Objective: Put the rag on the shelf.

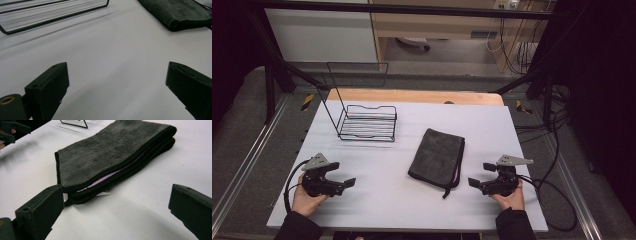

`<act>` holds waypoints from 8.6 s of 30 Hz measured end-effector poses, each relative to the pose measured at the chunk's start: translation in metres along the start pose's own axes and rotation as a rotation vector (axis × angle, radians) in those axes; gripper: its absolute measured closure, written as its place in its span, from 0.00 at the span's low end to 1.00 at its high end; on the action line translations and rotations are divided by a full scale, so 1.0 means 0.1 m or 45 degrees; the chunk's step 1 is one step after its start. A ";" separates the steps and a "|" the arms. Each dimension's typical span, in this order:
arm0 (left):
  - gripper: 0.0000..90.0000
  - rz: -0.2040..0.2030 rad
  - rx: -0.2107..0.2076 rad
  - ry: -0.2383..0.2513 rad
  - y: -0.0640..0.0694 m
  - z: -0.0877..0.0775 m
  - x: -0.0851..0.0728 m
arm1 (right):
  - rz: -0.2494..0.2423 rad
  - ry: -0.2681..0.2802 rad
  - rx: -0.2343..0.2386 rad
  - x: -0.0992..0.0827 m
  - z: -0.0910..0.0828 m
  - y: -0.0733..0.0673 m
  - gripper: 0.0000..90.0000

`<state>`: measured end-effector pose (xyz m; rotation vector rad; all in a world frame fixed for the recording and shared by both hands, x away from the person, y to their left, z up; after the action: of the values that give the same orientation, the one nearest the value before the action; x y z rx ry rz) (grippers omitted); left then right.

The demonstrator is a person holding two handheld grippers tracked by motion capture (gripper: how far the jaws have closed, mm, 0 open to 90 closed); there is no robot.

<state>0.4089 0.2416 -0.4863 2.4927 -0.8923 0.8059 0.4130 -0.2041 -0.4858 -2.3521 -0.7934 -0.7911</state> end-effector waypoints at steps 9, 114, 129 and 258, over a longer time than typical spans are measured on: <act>0.06 -0.016 -0.002 -0.008 0.03 0.02 0.03 | 0.000 -0.002 -0.013 -0.01 -0.01 0.01 0.01; 0.93 -0.026 -0.107 -0.298 1.29 0.91 0.78 | -0.028 -0.044 -0.063 -0.02 0.08 -0.01 0.02; 0.93 -0.039 -0.099 -0.307 1.18 0.64 0.38 | -0.031 -0.053 -0.064 -0.02 0.09 -0.02 0.02; 0.85 -0.124 0.004 -0.199 0.43 1.13 0.89 | -0.001 -0.178 -0.091 0.91 1.13 -0.47 0.36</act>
<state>0.4812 0.1123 -0.5109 2.6071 -0.8131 0.5883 0.4812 -0.0679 -0.4893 -2.4923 -0.8359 -0.6711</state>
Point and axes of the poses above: each handheld gripper's, and its own axes: z roughly forward along the jaws, x roughly out of its top, y roughly to its right, the point moved 9 cm from there along z, roughly forward along the jaws, and after that the axes turned 15 degrees about -y, right-handed, at the moved point
